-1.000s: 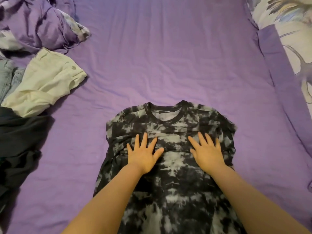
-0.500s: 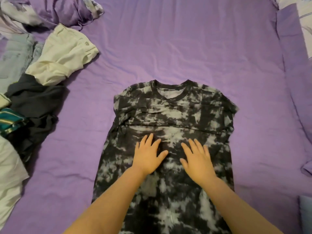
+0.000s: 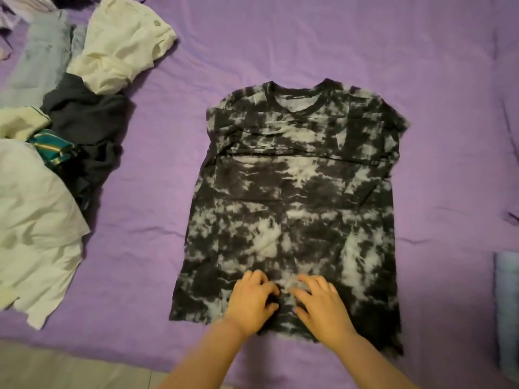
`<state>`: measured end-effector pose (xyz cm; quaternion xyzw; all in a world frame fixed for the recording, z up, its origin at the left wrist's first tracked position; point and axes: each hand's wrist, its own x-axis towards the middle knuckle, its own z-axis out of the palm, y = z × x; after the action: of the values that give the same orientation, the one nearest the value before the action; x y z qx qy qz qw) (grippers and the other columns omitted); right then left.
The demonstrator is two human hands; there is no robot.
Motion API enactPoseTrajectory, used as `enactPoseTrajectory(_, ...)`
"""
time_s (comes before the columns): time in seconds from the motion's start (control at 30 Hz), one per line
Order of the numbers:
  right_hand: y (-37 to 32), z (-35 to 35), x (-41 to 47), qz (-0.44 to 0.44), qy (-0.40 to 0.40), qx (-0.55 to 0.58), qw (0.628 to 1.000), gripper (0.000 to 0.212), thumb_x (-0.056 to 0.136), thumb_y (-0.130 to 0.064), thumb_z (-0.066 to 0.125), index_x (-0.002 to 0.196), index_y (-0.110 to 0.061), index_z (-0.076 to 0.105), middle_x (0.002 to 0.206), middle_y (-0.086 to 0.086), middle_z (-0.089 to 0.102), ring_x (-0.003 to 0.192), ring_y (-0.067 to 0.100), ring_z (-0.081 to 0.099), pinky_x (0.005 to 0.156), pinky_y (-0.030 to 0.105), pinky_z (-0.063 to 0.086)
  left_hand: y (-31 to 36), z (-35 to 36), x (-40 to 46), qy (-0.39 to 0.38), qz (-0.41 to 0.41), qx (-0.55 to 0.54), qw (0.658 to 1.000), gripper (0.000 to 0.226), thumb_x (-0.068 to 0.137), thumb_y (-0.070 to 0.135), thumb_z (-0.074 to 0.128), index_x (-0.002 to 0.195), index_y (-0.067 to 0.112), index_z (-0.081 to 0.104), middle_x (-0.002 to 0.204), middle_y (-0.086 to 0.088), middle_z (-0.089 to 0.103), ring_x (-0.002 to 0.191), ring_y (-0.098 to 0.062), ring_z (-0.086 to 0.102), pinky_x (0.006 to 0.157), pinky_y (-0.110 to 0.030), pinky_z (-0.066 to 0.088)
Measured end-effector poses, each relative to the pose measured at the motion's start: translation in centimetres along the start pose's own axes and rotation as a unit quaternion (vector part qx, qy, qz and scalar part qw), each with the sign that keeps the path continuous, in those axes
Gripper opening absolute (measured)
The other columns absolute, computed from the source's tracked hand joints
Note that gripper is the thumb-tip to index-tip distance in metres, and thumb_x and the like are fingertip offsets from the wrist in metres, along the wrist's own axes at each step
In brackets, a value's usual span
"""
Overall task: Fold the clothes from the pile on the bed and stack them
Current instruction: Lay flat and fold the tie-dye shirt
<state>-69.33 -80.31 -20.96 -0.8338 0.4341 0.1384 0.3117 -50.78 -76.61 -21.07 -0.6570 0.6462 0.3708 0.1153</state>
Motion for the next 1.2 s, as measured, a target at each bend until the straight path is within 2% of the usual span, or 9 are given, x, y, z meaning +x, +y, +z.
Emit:
enactPoseTrajectory(0.07,-0.6,1.3,-1.2,-0.008,-0.02,0.008,1.0,0.034,0.074,-0.038,0.076,0.107,-0.034,0.067,0.118,-0.006,0.056,0.109,0.021,0.056,0.084,0.034,0.047,-0.6,1.0,-0.9,-0.032,0.001,-0.006,0.999,0.031,0.089,0.04,0.057,0.119,0.031,0.06,0.117,0.003,0.045,0.11,-0.019,0.041,0.093,-0.03,0.037)
enactPoseTrajectory(0.2,-2.1,3.7,-2.8,0.028,0.026,0.054,0.998,0.039,0.048,-0.035,0.09,0.082,-0.036,0.069,0.089,-0.01,0.059,0.08,0.015,0.063,0.062,0.027,0.049,-1.7,2.8,-2.0,-0.034,0.008,-0.004,0.999,0.029,0.087,0.037,0.061,0.115,0.031,0.059,0.113,0.003,0.043,0.107,-0.02,0.04,0.089,-0.03,0.037)
enactPoseTrajectory(0.47,-4.3,6.9,-4.4,0.088,0.071,0.001,0.994,0.053,0.048,-0.04,0.093,0.093,-0.027,0.07,0.104,0.002,0.065,0.094,0.026,0.066,0.071,0.04,0.055,-3.1,4.7,-3.1,-0.006,0.083,0.063,0.995,0.049,0.077,0.04,0.069,0.117,0.021,0.048,0.12,-0.002,0.039,0.108,-0.024,0.037,0.084,-0.035,0.034)
enactPoseTrajectory(0.6,-4.7,7.1,-4.4,0.089,0.086,0.003,0.992,0.036,0.054,-0.026,0.092,0.083,-0.025,0.071,0.107,0.007,0.066,0.097,0.032,0.064,0.073,0.045,0.053,-3.6,4.7,-3.3,-0.002,0.1,0.076,0.992,0.041,0.082,0.033,0.068,0.114,0.015,0.05,0.124,-0.005,0.039,0.11,-0.026,0.036,0.085,-0.035,0.034)
enactPoseTrajectory(0.73,-4.9,6.3,-3.8,0.062,0.101,-0.04,0.992,0.031,0.049,-0.024,0.095,0.071,-0.023,0.073,0.094,0.003,0.068,0.085,0.027,0.067,0.061,0.038,0.053,-3.4,4.7,-3.3,0.02,0.097,0.079,0.992,0.028,0.09,0.021,0.059,0.116,0.011,0.053,0.124,-0.007,0.041,0.111,-0.025,0.038,0.086,-0.033,0.035)
enactPoseTrajectory(0.83,-4.3,6.1,-2.9,0.035,0.066,-0.057,0.996,0.012,0.084,-0.03,0.07,0.093,-0.022,0.07,0.107,-0.003,0.058,0.103,0.022,0.055,0.08,0.033,0.042,-3.5,4.5,-3.1,0.02,0.093,0.085,0.992,0.025,0.096,0.017,0.048,0.119,0.011,0.057,0.123,-0.007,0.045,0.111,-0.025,0.04,0.087,-0.034,0.038)
enactPoseTrajectory(0.93,-3.1,5.0,-2.3,0.054,0.02,0.065,0.996,0.014,0.099,-0.032,0.044,0.1,-0.022,0.055,0.099,-0.003,0.055,0.098,0.02,0.05,0.076,0.03,0.035,-3.5,2.7,-2.6,0.007,0.08,0.002,0.997,0.023,0.096,0.022,0.049,0.115,0.014,0.06,0.118,-0.007,0.056,0.11,-0.026,0.048,0.089,-0.035,0.039)
enactPoseTrajectory(1.03,-2.4,2.8,-1.7,0.096,0.008,0.181,0.979,0.01,0.1,-0.031,0.046,0.093,-0.024,0.047,0.083,-0.001,0.058,0.078,0.02,0.055,0.066,0.035,0.038,-3.7,0.4,-2.2,-0.011,0.022,-0.155,0.988,0.014,0.096,0.023,0.052,0.105,0.014,0.059,0.106,-0.006,0.066,0.099,-0.027,0.058,0.081,-0.036,0.044)
enactPoseTrajectory(1.2,-1.0,-1.1,-0.1,0.149,0.075,0.218,0.962,0.025,0.093,-0.043,0.055,0.081,-0.022,0.049,0.069,-0.002,0.057,0.068,0.019,0.056,0.064,0.036,0.043,-3.9,-4.2,-0.4,0.027,-0.027,-0.29,0.956,0.019,0.09,0.037,0.063,0.08,0.022,0.056,0.089,-0.003,0.069,0.083,-0.022,0.062,0.078,-0.038,0.048)
